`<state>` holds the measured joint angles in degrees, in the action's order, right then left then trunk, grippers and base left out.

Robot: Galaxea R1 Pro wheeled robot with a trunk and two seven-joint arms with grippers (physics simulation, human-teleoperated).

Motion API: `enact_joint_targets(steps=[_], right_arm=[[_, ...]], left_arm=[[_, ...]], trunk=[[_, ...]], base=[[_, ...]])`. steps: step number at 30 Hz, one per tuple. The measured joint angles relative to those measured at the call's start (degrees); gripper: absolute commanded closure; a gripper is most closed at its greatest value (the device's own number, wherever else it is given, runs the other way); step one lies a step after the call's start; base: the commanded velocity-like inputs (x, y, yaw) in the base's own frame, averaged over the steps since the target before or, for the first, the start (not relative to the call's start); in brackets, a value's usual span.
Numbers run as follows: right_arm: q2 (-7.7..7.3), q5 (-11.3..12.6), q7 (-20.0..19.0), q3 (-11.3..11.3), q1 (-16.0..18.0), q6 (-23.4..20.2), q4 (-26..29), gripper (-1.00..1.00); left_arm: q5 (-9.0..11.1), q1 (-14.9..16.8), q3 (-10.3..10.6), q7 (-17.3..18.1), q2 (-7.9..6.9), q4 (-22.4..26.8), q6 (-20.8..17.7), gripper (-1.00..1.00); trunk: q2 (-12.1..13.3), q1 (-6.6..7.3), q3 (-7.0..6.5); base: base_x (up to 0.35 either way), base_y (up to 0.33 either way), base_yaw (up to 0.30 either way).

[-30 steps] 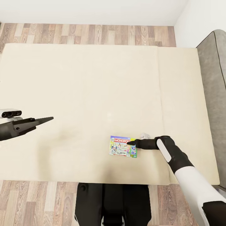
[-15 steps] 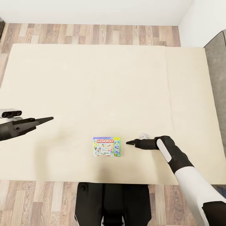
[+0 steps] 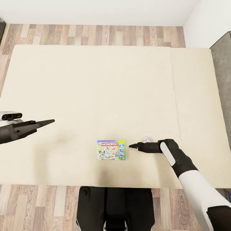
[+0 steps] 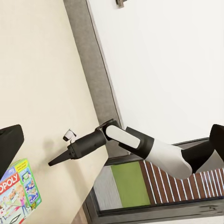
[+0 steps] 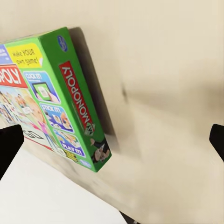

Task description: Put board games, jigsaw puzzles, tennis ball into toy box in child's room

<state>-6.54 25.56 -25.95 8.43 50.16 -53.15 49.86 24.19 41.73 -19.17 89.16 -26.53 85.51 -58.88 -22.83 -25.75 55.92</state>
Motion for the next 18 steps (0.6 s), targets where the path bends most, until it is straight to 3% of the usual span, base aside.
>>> enact_joint_targets(steps=[9,18], right_arm=[[0.0,0.0,0.0,0.0,0.0,0.0,-0.1,-1.0],[0.0,0.1,0.0,0.0,0.0,0.0,-0.1,-1.0]], left_arm=[[0.0,0.0,0.0,0.0,0.0,0.0,0.0,-1.0],[-0.1,0.0,0.1,0.0,0.0,0.0,0.0,-1.0]], trunk=[[0.0,0.0,0.0],[0.0,0.0,0.0]], base=[[0.0,0.012,0.0],[0.0,0.119,0.0]])
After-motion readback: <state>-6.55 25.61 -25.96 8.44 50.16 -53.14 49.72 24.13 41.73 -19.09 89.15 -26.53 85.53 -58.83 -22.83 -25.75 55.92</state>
